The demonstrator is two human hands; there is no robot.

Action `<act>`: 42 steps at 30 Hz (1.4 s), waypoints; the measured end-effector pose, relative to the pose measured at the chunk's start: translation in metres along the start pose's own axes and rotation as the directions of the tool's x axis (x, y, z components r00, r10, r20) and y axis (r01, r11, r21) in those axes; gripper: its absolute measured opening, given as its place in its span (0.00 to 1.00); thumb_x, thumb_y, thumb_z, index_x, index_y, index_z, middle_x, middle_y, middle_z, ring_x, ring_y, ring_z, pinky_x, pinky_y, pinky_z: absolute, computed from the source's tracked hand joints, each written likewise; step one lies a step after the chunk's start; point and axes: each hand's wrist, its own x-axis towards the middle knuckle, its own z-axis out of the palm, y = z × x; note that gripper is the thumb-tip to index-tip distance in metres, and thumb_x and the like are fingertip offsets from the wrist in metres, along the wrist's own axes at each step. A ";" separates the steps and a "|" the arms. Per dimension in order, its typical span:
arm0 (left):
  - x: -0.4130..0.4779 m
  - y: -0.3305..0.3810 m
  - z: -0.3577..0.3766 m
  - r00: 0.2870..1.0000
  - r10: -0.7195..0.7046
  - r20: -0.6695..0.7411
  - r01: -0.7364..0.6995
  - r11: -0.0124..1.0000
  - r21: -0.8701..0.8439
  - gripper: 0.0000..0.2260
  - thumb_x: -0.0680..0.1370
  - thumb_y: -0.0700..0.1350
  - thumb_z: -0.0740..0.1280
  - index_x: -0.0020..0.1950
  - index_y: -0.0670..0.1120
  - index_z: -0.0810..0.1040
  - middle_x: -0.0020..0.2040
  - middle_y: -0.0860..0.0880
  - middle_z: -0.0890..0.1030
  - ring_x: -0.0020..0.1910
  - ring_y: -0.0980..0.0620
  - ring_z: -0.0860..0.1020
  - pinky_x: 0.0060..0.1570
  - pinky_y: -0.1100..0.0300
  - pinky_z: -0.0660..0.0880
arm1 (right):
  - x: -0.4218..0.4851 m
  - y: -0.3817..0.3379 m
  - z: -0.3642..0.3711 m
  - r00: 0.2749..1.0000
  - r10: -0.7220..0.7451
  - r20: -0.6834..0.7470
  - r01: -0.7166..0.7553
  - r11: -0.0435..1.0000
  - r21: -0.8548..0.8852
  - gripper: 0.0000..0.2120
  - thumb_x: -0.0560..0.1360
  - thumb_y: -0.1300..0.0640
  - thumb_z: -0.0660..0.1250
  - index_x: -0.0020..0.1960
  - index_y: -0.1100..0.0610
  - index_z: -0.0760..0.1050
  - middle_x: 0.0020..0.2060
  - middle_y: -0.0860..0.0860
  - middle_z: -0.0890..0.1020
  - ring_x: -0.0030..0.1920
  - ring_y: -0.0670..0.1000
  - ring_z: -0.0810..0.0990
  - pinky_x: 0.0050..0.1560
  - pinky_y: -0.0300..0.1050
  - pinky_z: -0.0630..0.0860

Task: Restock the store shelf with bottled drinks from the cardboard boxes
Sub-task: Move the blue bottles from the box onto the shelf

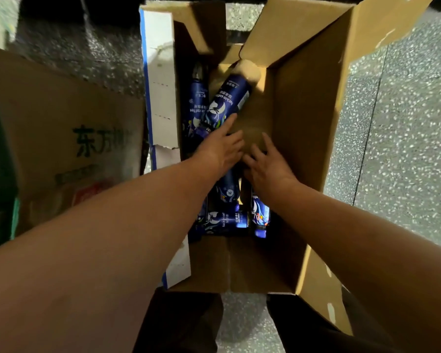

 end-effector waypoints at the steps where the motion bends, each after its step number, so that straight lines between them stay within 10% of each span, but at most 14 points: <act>1: 0.002 0.001 -0.003 1.000 -0.001 0.017 0.001 1.000 -0.024 0.30 0.77 0.51 0.63 0.76 0.47 0.55 0.75 0.44 0.60 0.76 0.42 0.51 0.69 0.35 0.37 | -0.001 0.001 0.000 1.000 -0.013 0.013 0.013 1.000 0.010 0.29 0.81 0.45 0.51 0.78 0.52 0.48 0.77 0.56 0.48 0.76 0.62 0.43 0.70 0.68 0.39; 10: -0.048 -0.004 -0.022 0.990 -0.044 0.130 0.070 0.976 -0.205 0.19 0.79 0.51 0.61 0.69 0.45 0.70 0.66 0.45 0.72 0.65 0.46 0.69 0.65 0.52 0.62 | -0.056 0.000 -0.027 0.994 0.033 -0.105 -0.028 0.999 0.046 0.21 0.80 0.51 0.54 0.71 0.56 0.65 0.67 0.56 0.67 0.65 0.57 0.66 0.61 0.51 0.65; 18: -0.155 -0.015 -0.064 0.875 -0.430 0.225 0.447 0.535 -0.717 0.16 0.75 0.49 0.69 0.60 0.45 0.73 0.57 0.47 0.79 0.56 0.47 0.79 0.47 0.57 0.72 | -0.145 -0.007 -0.064 0.920 0.391 0.034 -0.357 0.796 0.489 0.11 0.78 0.53 0.62 0.58 0.53 0.77 0.53 0.49 0.80 0.54 0.52 0.79 0.41 0.42 0.71; 26: -0.250 -0.017 -0.121 0.826 -0.473 0.307 0.363 0.028 -0.931 0.25 0.70 0.55 0.73 0.59 0.45 0.70 0.55 0.44 0.78 0.52 0.42 0.78 0.43 0.55 0.70 | -0.264 0.014 -0.079 0.640 0.587 0.496 -0.597 -0.026 0.802 0.35 0.63 0.30 0.67 0.59 0.55 0.75 0.50 0.54 0.80 0.54 0.56 0.80 0.42 0.43 0.70; 33: -0.335 -0.037 -0.191 0.687 -0.615 0.387 0.241 -0.309 -0.920 0.26 0.68 0.58 0.73 0.57 0.44 0.71 0.53 0.44 0.79 0.52 0.42 0.79 0.44 0.58 0.70 | -0.345 0.005 -0.123 0.713 0.443 0.543 -0.080 -0.719 0.691 0.22 0.65 0.40 0.74 0.41 0.60 0.79 0.33 0.56 0.82 0.31 0.54 0.81 0.33 0.47 0.79; 42: -0.449 -0.041 -0.295 0.588 -0.697 0.410 -0.217 -0.624 -0.750 0.16 0.70 0.51 0.69 0.52 0.44 0.72 0.41 0.48 0.78 0.37 0.48 0.77 0.32 0.61 0.69 | -0.469 -0.007 -0.188 0.715 0.620 0.323 0.464 -0.766 0.445 0.08 0.67 0.59 0.73 0.32 0.59 0.76 0.21 0.49 0.75 0.22 0.48 0.73 0.29 0.39 0.71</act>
